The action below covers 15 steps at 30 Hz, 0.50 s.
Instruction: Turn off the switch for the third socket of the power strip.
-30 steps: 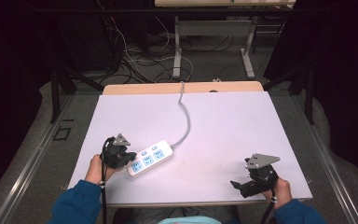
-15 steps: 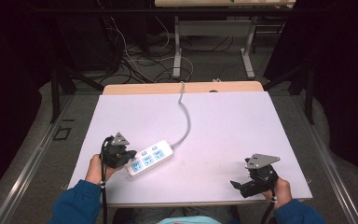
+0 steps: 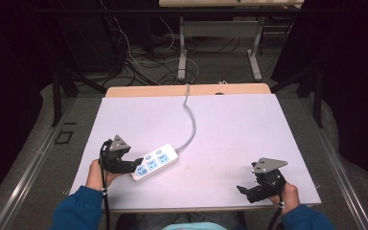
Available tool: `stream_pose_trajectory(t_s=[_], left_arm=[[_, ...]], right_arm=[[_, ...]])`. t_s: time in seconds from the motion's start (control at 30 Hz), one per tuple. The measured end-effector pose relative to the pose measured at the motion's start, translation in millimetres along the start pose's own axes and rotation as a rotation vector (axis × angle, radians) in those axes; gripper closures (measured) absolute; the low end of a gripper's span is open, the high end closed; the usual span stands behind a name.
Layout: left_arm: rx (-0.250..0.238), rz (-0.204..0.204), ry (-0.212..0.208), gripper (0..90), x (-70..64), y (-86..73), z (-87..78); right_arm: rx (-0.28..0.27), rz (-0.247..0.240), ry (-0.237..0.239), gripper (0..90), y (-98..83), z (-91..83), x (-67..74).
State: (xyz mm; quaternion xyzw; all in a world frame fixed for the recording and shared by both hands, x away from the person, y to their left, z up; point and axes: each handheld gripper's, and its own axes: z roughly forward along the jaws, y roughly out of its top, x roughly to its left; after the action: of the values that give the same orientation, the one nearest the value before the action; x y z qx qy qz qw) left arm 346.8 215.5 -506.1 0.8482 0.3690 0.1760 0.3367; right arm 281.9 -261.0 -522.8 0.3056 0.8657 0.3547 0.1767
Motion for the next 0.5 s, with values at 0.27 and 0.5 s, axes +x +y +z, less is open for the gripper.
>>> stream_pose_trajectory(t_s=[0.27,0.5], left_arm=[[-0.009,-0.022,0.036,6.8,2.0,-7.2,-8.9],[-0.018,-0.051,0.061,0.2,6.7,-18.7,-19.3]], right_arm=[[-0.011,0.009,-0.002,2.8,-0.1,-0.1,0.3],[-0.002,0.018,-0.003,2.8,0.0,-0.7,0.2]])
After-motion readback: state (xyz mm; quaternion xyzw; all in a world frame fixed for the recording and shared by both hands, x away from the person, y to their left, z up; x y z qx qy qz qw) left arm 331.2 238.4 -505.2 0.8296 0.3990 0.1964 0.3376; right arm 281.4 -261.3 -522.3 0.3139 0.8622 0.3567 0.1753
